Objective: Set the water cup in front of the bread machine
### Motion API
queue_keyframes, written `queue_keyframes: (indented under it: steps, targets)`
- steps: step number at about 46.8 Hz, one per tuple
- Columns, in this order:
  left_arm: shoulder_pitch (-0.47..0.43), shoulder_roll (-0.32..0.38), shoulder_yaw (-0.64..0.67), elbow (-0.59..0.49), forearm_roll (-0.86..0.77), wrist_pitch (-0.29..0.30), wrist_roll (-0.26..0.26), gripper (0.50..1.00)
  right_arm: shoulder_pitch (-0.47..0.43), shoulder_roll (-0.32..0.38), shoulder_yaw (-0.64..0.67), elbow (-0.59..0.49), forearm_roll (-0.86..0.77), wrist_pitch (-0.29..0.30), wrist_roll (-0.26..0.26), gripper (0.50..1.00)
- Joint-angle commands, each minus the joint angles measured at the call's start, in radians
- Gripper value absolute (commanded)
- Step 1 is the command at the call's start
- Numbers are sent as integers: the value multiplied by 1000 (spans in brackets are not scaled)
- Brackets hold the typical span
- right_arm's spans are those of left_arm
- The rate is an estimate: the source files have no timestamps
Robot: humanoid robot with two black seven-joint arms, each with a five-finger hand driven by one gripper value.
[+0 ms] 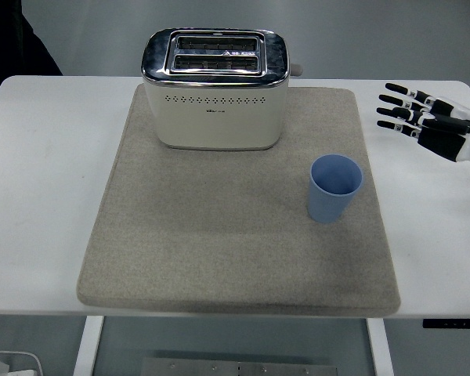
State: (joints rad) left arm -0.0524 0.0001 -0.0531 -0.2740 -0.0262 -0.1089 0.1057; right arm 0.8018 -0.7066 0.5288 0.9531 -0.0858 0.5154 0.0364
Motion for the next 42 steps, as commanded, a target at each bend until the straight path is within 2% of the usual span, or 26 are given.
queue_keyframes:
  steps: [1,9,16,33,42]
  targets:
    - [0,0,1,-1,0,0,0,1000,-27,-63,7,55,-41,5,25,926]
    - [-1,0,1,-4,0,0,0,1000,-75,-140,14,133,-166,3,118,926]
    - [-1,0,1,-4,0,0,0,1000,-101,-203,13,203,-180,3,137,926]
    - [-1,0,1,-4,0,0,0,1000,-164,-225,13,236,-374,-17,304,926]
    - [-1,0,-1,-4,0,0,0,1000,-194,-218,11,240,-519,-93,436,924]
